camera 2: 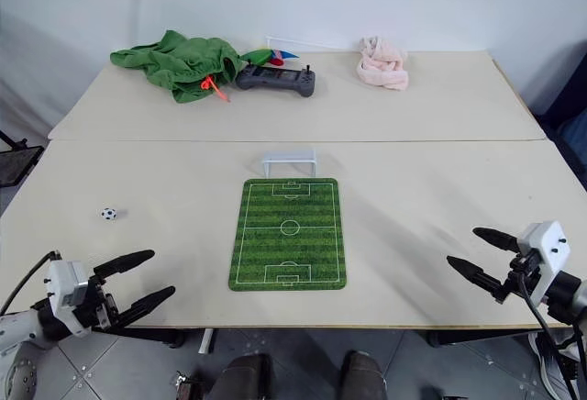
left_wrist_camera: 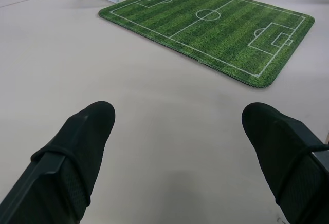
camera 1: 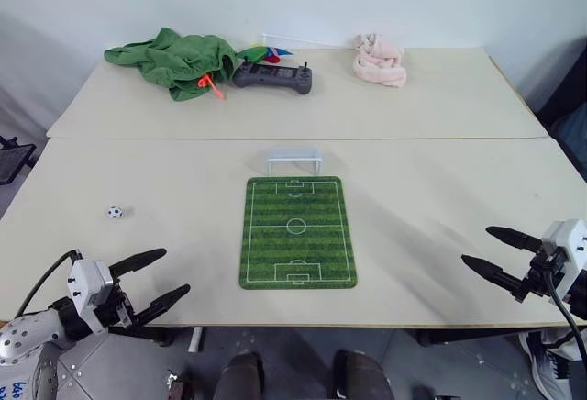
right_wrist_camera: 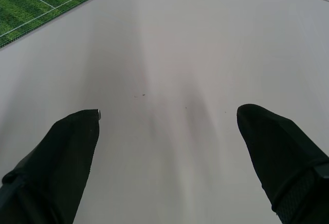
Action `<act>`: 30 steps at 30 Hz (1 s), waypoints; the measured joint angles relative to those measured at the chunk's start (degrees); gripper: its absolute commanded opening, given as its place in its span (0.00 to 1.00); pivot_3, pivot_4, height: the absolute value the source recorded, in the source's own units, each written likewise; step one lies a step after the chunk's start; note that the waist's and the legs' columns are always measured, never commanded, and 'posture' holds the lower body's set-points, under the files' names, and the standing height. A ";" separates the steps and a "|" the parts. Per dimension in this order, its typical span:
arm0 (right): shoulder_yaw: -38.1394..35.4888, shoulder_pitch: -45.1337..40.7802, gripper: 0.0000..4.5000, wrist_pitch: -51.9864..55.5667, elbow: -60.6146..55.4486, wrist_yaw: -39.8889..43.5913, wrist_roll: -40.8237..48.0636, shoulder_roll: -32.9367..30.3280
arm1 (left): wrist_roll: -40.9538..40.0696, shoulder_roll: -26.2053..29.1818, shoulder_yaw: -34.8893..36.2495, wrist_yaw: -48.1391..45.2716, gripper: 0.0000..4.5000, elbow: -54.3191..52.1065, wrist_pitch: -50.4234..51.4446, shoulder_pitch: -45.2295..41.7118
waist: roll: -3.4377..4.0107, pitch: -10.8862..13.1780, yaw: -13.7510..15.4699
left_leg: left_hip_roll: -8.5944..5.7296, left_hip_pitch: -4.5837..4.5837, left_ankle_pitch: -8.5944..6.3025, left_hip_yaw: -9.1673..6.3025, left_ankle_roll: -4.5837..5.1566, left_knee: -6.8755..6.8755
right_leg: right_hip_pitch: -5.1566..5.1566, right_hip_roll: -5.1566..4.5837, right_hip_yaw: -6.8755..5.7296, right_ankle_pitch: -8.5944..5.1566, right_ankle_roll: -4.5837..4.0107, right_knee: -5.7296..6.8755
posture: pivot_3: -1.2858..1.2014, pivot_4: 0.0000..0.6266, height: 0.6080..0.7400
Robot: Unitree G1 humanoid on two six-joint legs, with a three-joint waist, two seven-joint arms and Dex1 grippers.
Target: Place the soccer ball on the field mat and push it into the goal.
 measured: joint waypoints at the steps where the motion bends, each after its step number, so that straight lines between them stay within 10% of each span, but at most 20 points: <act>1: 0.00 -0.01 1.00 0.07 0.00 -0.04 0.00 0.00 | 0.10 0.28 -0.37 -0.22 0.99 0.00 0.07 0.00 | 0.00 0.00 0.00 | 0.00 0.00 0.00 0.00 0.00 0.00 | 0.00 0.00 0.00 0.00 0.00 0.00 | 0.52 0.24 1.00; 30: 1.77 -6.17 1.00 -1.21 0.57 6.06 1.73 0.11 | -1.15 -0.38 5.54 16.29 0.99 -12.66 10.50 -0.89 | -0.02 0.01 -0.09 | 0.02 -0.01 -0.09 0.09 0.06 0.24 | 0.00 0.04 0.21 0.05 0.06 0.06 | 0.52 0.24 1.00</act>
